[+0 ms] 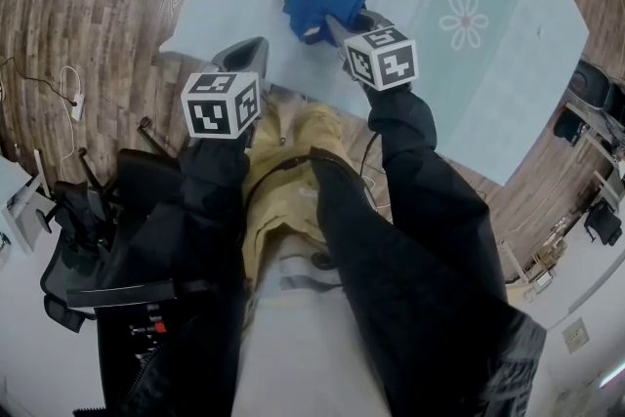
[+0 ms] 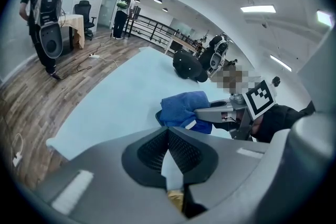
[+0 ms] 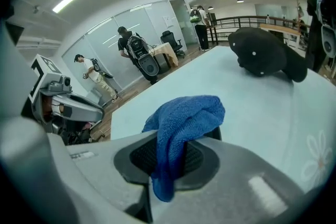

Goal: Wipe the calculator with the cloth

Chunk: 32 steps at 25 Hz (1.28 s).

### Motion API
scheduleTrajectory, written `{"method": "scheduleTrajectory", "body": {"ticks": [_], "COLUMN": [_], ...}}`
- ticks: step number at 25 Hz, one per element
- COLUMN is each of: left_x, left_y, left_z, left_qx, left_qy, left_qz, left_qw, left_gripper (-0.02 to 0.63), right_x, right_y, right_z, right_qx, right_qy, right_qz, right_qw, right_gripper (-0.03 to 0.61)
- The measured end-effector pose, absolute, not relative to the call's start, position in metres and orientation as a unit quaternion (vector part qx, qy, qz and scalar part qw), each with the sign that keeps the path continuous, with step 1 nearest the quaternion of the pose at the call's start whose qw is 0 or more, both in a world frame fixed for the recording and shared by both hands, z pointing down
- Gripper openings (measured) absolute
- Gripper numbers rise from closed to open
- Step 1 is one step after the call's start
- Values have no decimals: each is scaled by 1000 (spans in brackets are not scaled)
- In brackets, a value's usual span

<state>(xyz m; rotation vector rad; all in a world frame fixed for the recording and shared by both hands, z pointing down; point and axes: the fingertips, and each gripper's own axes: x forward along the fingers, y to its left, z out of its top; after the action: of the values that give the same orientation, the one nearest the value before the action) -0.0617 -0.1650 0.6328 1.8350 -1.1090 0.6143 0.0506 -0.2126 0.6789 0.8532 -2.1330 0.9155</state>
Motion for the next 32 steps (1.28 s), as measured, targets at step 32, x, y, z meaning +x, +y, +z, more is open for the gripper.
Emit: {"method": "scheduleTrajectory", "body": {"ticks": [32], "left_x": [-37], "left_y": [-223], "left_z": [555], "left_qx": [801], "left_qy": [-449], "left_qz": [178], "left_qw": [353], "left_gripper": [3], "right_x": [120], "right_y": [-226], "right_z": [550], "right_qx": [483], "right_qy": [-806], "right_qz": [276], "right_qw": [202], "right_gripper": [58]}}
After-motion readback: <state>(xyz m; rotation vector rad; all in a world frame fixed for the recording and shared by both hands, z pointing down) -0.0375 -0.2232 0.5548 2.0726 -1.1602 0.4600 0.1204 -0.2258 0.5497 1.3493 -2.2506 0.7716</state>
